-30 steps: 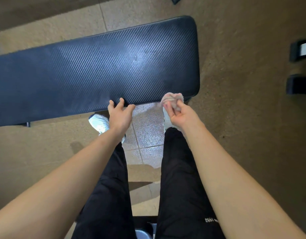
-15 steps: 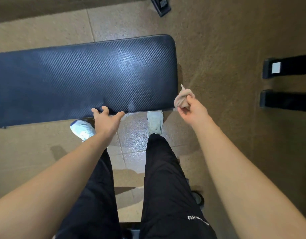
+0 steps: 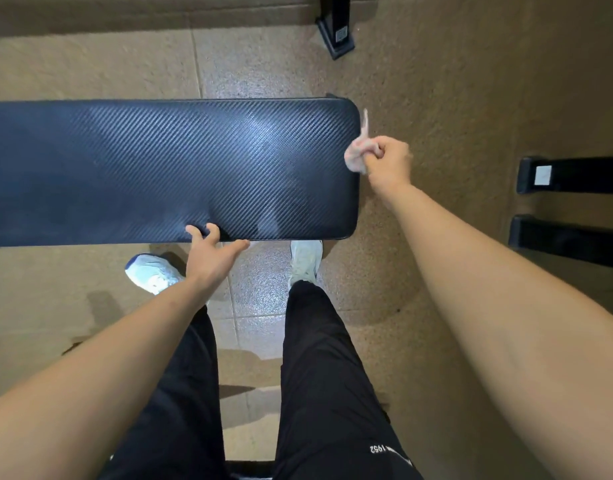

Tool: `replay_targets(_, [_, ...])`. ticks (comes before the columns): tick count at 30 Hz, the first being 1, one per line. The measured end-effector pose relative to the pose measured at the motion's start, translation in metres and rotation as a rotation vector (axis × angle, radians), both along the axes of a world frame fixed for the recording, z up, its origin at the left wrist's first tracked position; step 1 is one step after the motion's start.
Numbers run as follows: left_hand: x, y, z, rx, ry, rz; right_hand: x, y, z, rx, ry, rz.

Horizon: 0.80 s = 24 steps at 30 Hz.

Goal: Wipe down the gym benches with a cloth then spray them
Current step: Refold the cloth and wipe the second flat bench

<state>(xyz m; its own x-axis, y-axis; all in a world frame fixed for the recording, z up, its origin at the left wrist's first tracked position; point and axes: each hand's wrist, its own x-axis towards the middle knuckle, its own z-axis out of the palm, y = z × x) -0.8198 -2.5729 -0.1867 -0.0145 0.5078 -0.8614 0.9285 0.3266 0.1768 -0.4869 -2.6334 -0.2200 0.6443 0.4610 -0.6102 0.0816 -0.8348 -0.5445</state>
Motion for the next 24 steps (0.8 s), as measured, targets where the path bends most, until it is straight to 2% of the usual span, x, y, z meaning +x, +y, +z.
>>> replay_targets(5, [-0.007,0.008,0.013,-0.047,-0.051,-0.019,-0.044,-0.066,0.012,-0.152,0.077,-0.024])
replay_targets(8, [-0.013,0.014,0.031,-0.100,-0.121,0.043,-0.071,-0.092,0.034,-0.299,0.153,0.055])
replay_targets(10, [-0.013,0.020,0.051,-0.106,-0.182,0.103,-0.086,-0.091,0.054,-0.301,0.220,0.049])
replay_targets(15, [-0.023,0.040,0.108,-0.094,-0.297,0.198,-0.138,-0.052,0.122,-0.111,0.367,0.028])
replay_targets(20, [-0.049,0.056,0.184,-0.050,-0.508,0.241,-0.195,-0.004,0.191,0.054,0.424,0.175])
replay_targets(24, [-0.093,0.061,0.242,-0.059,-0.715,0.293,-0.242,0.035,0.243,0.126,0.477,0.374])
